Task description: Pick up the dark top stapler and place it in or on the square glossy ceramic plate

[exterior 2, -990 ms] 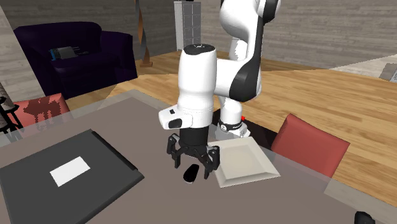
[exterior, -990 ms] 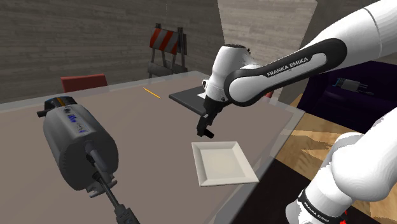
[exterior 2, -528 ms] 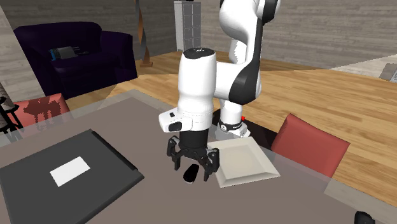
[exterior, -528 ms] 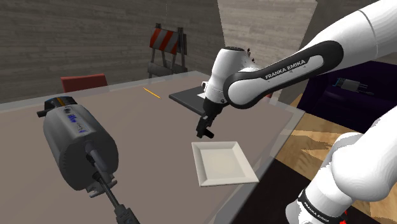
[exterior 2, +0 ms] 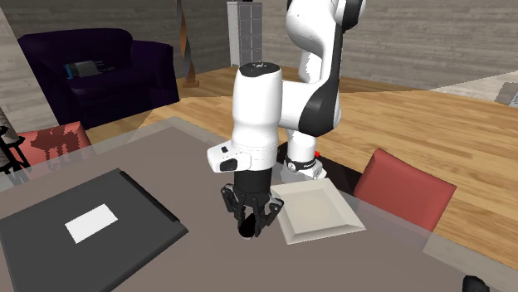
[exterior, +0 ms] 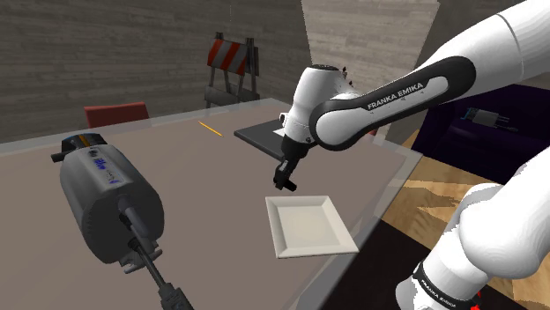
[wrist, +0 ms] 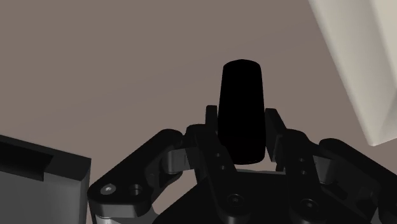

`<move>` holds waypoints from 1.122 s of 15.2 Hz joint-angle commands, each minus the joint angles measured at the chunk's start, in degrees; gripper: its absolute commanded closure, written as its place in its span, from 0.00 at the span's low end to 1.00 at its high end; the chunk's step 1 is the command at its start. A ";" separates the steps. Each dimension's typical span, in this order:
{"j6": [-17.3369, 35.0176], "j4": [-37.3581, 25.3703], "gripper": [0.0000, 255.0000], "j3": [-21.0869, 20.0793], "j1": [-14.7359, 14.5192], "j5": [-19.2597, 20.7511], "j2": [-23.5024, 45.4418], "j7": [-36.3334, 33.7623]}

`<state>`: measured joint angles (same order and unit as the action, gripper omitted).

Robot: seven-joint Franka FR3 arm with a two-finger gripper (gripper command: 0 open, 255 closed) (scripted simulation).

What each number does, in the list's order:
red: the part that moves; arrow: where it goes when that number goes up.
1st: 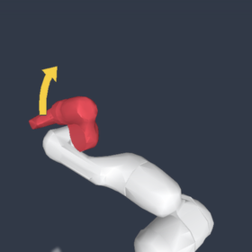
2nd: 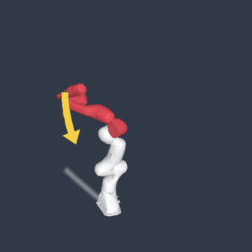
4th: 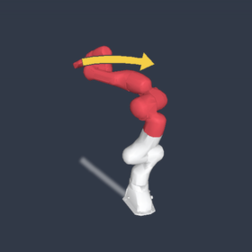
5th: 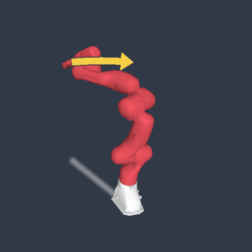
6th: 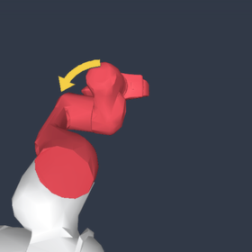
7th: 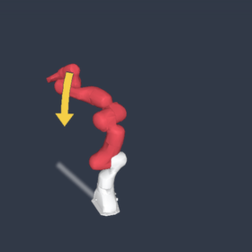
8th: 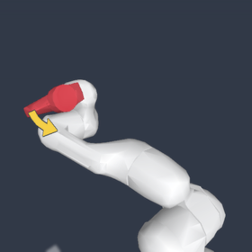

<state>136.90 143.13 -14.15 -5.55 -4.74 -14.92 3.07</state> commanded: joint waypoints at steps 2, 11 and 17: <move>0.00 0.00 1.00 0.00 0.00 0.00 0.00 0.00; -6.81 -3.57 1.00 0.58 -0.12 -0.39 -3.27 0.41; -11.78 -6.75 1.00 0.98 -0.12 -0.47 -5.08 0.57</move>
<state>125.97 137.02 -13.30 -5.72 -5.23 -19.82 3.53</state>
